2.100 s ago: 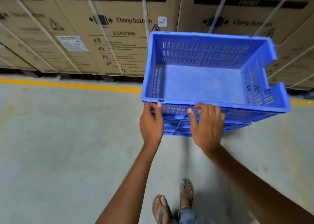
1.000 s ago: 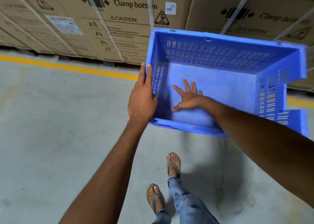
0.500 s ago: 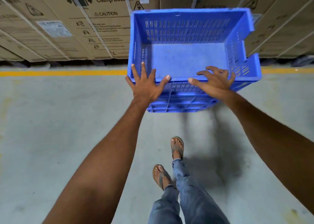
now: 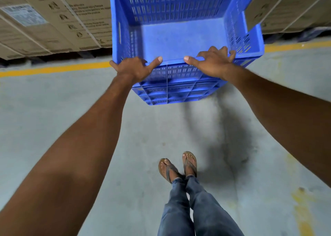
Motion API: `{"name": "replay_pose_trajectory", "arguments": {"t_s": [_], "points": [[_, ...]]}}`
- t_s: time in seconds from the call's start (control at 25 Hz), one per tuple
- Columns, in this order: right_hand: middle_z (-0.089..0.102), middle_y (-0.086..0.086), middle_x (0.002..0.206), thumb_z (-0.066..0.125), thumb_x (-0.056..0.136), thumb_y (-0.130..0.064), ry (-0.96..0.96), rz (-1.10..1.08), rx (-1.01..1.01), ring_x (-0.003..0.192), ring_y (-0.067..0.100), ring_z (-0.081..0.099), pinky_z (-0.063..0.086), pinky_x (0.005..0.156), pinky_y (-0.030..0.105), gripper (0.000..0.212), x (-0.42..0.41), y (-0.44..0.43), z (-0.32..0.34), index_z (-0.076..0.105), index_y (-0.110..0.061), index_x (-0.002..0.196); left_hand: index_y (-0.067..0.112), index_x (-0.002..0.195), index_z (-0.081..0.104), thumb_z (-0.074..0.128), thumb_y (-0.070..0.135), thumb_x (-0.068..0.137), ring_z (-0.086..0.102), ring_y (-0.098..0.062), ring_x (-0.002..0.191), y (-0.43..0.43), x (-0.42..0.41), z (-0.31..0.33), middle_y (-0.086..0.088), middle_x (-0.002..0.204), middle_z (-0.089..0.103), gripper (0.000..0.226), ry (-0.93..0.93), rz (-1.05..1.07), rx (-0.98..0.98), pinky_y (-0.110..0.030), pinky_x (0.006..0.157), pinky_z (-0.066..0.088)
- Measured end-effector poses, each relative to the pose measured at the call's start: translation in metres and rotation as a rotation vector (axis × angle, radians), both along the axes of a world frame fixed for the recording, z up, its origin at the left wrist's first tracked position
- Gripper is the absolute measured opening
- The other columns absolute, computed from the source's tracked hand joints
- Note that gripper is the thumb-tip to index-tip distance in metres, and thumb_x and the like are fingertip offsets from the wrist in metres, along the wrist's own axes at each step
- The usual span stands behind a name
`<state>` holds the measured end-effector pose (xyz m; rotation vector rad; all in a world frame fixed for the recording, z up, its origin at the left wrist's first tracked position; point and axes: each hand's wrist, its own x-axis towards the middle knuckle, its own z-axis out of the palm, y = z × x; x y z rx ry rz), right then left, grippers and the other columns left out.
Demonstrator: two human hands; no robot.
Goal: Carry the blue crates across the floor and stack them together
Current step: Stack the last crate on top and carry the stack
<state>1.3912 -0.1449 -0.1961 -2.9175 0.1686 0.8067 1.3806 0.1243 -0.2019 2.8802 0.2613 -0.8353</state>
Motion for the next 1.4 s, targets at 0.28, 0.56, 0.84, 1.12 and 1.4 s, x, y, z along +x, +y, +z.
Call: {"name": "replay_pose_trajectory", "arguments": {"t_s": [0.28,0.56,0.84,1.12,1.4], "points": [[0.047,0.006,0.137,0.01,0.058,-0.104,-0.023,0.023,-0.011,0.135,0.036,0.03,0.015,0.105,0.055,0.1,-0.005,0.0,0.002,0.061,-0.044,0.12,0.029,0.101,0.071,0.008,0.106,0.058,0.052,-0.036,0.127,0.0,-0.002,0.007,-0.005,0.119,0.067,0.108,0.049,-0.002,0.012,-0.071,0.116,0.008],[0.038,0.008,0.148,0.019,0.069,-0.097,0.025,0.065,0.006,0.141,0.038,0.023,0.014,0.107,0.058,0.087,0.001,0.001,0.002,0.057,-0.043,0.126,0.044,0.149,0.036,0.022,0.102,0.066,0.015,-0.025,0.152,0.005,-0.01,-0.002,0.008,0.164,0.022,0.102,-0.12,0.029,-0.143,-0.074,0.11,-0.003],[0.05,-0.008,0.139,0.016,0.087,-0.083,-0.184,0.316,0.063,0.126,0.031,0.038,0.022,0.09,0.045,0.068,-0.01,0.057,-0.023,0.054,-0.044,0.127,0.019,0.162,0.0,0.049,0.027,0.097,0.048,-0.036,0.133,0.06,0.011,-0.026,-0.016,0.159,0.032,0.081,-0.439,0.229,-0.367,-0.045,0.101,0.041],[0.052,-0.001,0.128,0.009,0.075,-0.09,0.06,0.222,0.06,0.125,0.033,0.037,0.024,0.083,0.047,0.079,0.005,0.06,-0.006,0.058,-0.042,0.114,0.013,0.161,-0.007,0.041,0.007,0.097,0.059,-0.032,0.071,0.064,0.01,-0.024,-0.028,0.111,0.065,0.08,-0.42,0.217,-0.524,-0.037,0.065,0.046],[0.034,0.01,0.153,0.045,0.098,-0.033,-0.345,0.246,0.116,0.127,0.033,0.046,0.025,0.105,0.044,0.031,-0.008,0.123,0.003,0.064,-0.025,0.122,0.025,0.152,0.028,0.033,0.064,0.101,0.05,-0.023,0.134,0.124,0.031,-0.016,-0.002,0.154,0.04,0.065,-0.4,-0.005,-0.472,-0.047,0.106,0.044]]}}
